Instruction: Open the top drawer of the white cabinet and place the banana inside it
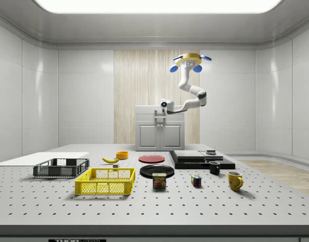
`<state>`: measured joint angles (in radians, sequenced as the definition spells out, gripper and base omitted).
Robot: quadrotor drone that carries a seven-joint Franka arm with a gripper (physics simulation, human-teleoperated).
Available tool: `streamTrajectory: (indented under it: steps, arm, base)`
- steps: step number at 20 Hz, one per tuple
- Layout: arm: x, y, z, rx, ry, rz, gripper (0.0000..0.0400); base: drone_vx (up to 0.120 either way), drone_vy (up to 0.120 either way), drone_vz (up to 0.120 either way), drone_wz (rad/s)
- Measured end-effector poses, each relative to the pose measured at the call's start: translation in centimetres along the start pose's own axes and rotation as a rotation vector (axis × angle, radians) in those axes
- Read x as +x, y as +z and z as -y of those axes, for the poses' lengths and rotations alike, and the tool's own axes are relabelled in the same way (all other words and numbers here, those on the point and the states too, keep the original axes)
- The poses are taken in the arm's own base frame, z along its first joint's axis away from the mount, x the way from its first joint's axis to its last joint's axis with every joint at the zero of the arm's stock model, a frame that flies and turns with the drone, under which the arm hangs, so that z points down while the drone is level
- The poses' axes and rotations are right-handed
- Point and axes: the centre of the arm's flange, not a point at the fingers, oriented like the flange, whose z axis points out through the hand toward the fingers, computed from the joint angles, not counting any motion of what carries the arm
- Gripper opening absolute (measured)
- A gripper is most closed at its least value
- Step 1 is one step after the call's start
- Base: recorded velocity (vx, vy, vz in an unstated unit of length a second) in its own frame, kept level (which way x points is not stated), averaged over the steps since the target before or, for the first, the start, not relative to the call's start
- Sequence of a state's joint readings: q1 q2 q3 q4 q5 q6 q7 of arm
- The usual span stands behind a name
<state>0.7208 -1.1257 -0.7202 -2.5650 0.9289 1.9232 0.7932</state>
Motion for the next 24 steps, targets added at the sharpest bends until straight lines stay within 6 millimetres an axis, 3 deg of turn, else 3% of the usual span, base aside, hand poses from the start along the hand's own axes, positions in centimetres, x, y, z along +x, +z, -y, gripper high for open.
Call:
streamTrajectory:
  steps: [15, 24]
  arm:
    - [-1.0, 5.9, 1.6, 0.000, 0.000, 0.000, 0.0400]
    - [-0.3, 7.1, 3.9, 0.000, 0.000, 0.001, 0.0400]
  base:
    - [0.000, 0.000, 0.000, 0.000]
    - [0.000, 0.000, 0.000, 0.000]
